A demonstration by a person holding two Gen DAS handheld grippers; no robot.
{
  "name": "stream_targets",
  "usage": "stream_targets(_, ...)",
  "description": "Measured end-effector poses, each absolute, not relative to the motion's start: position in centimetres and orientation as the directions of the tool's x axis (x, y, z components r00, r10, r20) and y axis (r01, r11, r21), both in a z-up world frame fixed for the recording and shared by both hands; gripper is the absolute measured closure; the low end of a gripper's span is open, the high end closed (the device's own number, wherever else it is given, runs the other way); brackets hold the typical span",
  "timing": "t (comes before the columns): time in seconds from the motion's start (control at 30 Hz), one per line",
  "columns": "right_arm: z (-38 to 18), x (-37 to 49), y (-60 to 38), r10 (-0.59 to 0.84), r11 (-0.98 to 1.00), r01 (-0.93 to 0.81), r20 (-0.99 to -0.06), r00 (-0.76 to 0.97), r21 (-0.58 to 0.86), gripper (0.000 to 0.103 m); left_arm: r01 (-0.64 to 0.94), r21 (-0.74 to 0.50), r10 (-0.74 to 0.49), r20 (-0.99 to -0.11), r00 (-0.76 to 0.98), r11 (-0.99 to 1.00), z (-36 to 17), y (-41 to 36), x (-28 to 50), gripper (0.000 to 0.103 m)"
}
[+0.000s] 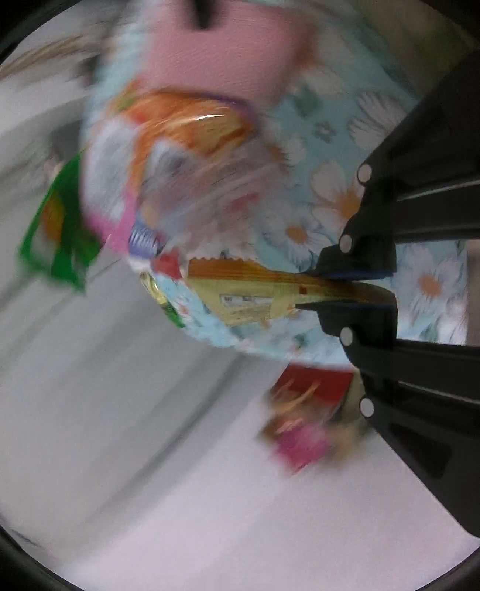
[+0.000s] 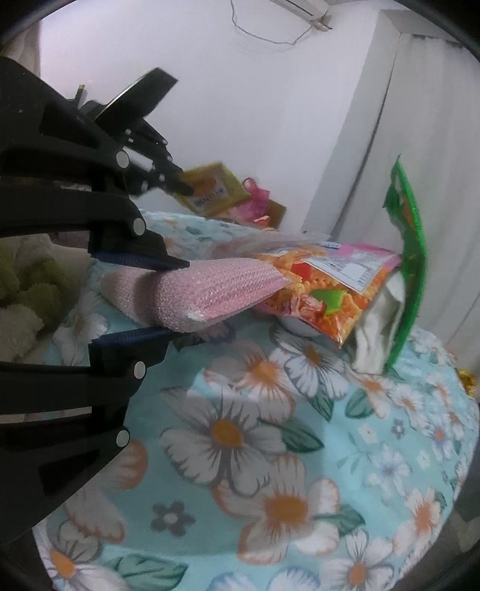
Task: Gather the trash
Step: 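Carry sponge and yellow box to the blue wastebasket and open both tools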
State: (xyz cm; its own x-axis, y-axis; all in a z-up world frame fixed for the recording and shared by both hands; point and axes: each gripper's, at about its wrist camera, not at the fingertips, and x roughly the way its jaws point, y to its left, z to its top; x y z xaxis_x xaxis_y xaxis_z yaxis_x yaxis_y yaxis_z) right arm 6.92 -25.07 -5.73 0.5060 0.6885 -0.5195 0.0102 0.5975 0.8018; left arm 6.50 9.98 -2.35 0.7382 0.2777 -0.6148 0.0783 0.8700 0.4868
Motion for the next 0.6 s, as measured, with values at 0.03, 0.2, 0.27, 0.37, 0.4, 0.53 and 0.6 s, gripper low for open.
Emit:
stream_targets(0.03, -6.0, 6.7, -25.4, 0.692, 0.585, 0.014, -0.508, 0.513, 0.811, 0.076, 0.071, 0.356, 0.197, -0.659, 0.726, 0.932, -1.5, 11.5, 6.8, 0.095)
stream_targets(0.2, -7.2, 5.3, -28.3, 0.723, 0.465, 0.041, -0.407, 0.558, 0.884, 0.077, 0.117, -0.062, -0.126, -0.721, 0.681, 0.991, -0.3, 14.8, 7.1, 0.096)
stream_targets(0.27, -7.4, 4.1, -29.2, 0.731, 0.417, 0.022, -0.35, 0.586, 0.908, 0.077, 0.143, -0.214, -0.253, -0.687, 0.681, 0.966, 0.6, 15.0, 7.0, 0.096)
stream_targets(0.37, -6.9, 1.7, -31.4, 0.701, 0.403, 0.007, -0.313, 0.641, 0.915, 0.077, 0.174, -0.347, -0.366, -0.627, 0.688, 0.922, 1.8, 14.9, 6.1, 0.096)
stream_targets(0.4, -6.7, 0.9, -32.3, 0.693, 0.391, 0.008, -0.3, 0.656, 0.92, 0.077, 0.2, -0.375, -0.401, -0.599, 0.693, 0.905, 2.7, 14.4, 5.6, 0.096)
stream_targets(0.53, -4.3, -2.0, -36.3, 0.588, 0.425, 0.036, -0.306, 0.749, 0.904, 0.077, 0.357, -0.416, -0.54, -0.513, 0.667, 0.836, 5.6, 9.5, 6.4, 0.096)
stream_targets(0.6, -2.9, -3.4, -38.9, 0.486, 0.496, 0.073, -0.346, 0.802, 0.865, 0.077, 0.446, -0.436, -0.621, -0.477, 0.622, 0.782, 6.7, 6.5, 6.8, 0.096)
